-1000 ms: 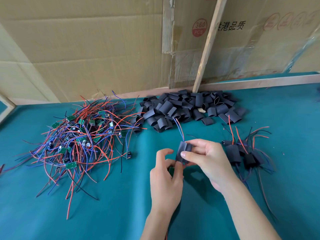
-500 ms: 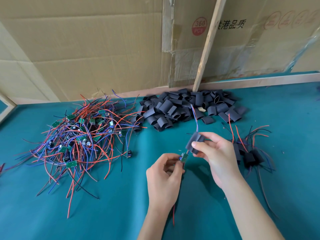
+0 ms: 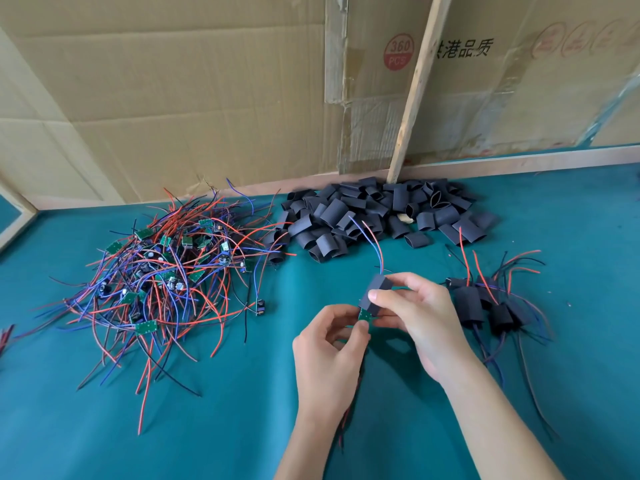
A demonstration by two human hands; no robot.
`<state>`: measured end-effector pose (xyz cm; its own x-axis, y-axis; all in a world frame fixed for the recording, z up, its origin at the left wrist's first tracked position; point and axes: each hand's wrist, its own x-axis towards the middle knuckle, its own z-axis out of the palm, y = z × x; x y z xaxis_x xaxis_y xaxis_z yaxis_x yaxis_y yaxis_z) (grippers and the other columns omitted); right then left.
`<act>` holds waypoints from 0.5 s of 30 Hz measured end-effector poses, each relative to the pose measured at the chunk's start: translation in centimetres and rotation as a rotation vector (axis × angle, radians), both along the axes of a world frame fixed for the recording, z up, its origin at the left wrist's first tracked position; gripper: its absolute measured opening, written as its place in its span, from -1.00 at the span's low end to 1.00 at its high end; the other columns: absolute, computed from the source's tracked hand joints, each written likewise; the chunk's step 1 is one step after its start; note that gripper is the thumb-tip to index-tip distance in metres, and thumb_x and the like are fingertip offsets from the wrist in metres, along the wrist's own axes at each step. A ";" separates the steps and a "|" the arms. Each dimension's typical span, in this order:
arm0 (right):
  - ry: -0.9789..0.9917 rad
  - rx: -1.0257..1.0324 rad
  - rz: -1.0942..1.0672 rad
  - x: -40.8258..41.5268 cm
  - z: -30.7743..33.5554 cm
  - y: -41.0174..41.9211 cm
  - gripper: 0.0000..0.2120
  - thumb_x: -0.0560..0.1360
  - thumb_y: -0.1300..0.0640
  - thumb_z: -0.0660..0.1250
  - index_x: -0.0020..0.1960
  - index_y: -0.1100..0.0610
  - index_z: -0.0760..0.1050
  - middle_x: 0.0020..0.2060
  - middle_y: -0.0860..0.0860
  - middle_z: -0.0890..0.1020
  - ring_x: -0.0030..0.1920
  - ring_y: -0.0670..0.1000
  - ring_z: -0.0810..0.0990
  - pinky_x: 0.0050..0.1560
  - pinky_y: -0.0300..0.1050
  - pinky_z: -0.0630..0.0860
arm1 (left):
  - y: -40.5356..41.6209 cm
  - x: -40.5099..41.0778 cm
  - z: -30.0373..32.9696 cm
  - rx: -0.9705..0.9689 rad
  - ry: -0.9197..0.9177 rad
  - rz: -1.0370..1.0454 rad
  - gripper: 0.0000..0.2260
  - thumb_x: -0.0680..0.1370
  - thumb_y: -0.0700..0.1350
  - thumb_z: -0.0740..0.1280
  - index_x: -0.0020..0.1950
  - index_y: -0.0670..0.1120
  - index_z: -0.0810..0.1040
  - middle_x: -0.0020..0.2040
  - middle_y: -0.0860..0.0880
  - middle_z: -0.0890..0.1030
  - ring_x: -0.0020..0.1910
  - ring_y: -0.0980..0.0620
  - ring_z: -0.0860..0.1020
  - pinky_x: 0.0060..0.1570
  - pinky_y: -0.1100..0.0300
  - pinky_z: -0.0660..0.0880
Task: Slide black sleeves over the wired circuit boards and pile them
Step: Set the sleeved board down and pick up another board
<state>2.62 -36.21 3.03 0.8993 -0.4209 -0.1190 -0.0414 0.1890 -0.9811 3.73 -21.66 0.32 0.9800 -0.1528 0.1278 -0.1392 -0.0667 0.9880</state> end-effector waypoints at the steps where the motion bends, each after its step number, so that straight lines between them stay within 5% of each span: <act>1: 0.003 -0.015 0.004 0.0 0.0 0.0 -0.82 0.46 0.28 0.52 0.05 0.23 0.64 -0.17 0.21 0.76 -0.20 0.15 0.74 -0.20 -0.07 0.66 | 0.0 0.1 0.0 0.003 -0.003 0.013 -0.84 0.52 -0.23 0.47 -0.10 0.05 0.67 -0.14 0.08 0.73 -0.17 0.05 0.71 -0.10 0.21 0.62; 8: 0.082 -0.174 0.027 0.1 -0.5 0.3 -0.70 0.30 0.05 0.54 -0.01 0.13 0.65 -0.24 0.12 0.76 -0.23 0.17 0.75 -0.07 0.08 0.70 | -0.2 0.2 -0.4 -0.005 -0.009 0.100 -0.72 0.44 -0.30 0.55 -0.10 0.06 0.60 -0.16 0.12 0.72 -0.13 0.12 0.71 -0.18 0.34 0.56; 15: 0.108 -0.041 0.134 0.1 -0.4 0.6 -0.67 0.31 0.11 0.53 0.04 0.20 0.65 -0.16 0.19 0.76 -0.15 0.20 0.75 -0.15 -0.06 0.66 | -0.3 0.3 -0.5 -0.020 -0.012 0.155 -0.80 0.45 -0.20 0.57 -0.15 0.04 0.60 -0.26 0.08 0.67 -0.32 0.10 0.61 -0.26 0.37 0.51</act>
<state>2.67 -35.60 2.63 0.9305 -0.3046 -0.2032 -0.1690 0.1350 -0.9763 4.02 -21.98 -0.19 0.9901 0.0032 0.1406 -0.1401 -0.0687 0.9878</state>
